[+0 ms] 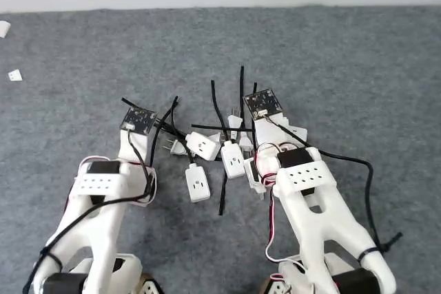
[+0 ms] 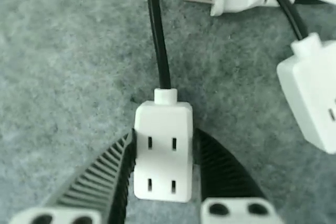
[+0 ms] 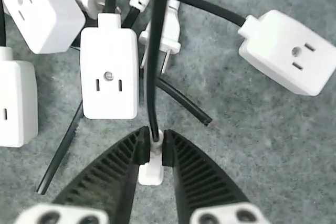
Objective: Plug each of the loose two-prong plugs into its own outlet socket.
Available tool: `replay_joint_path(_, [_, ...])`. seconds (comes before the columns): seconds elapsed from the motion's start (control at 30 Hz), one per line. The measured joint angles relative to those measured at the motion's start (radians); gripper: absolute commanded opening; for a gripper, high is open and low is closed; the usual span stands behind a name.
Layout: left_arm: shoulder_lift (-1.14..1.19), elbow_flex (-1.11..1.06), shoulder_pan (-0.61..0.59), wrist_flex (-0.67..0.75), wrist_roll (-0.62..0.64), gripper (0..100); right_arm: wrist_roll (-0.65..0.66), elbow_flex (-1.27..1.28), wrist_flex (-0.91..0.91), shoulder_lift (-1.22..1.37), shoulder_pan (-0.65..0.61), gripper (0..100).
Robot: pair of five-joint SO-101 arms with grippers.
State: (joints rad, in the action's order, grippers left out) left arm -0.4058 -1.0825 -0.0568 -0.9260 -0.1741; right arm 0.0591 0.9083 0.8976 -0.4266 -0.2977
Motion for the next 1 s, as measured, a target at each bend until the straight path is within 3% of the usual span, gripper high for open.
replay_joint_path(0.13, [0.014,0.018,0.015,-0.026,0.018,1,0.003,0.0,0.0,0.0,0.0,0.8])
replay_joint_path(0.37, [-0.017,0.071,0.245,-0.224,0.341,1,0.005,0.002,0.068,-0.002,0.021,0.8])
replay_joint_path(0.63, [0.011,0.256,0.397,-0.319,0.506,1,0.069,0.048,0.075,-0.005,0.107,0.8])
replay_joint_path(0.8, [0.196,0.339,0.43,-0.267,0.578,1,0.091,0.069,0.077,-0.002,0.106,0.8])
replay_joint_path(1.0, [0.295,0.394,0.339,-0.146,0.588,1,0.097,0.077,0.068,-0.002,0.106,0.8])
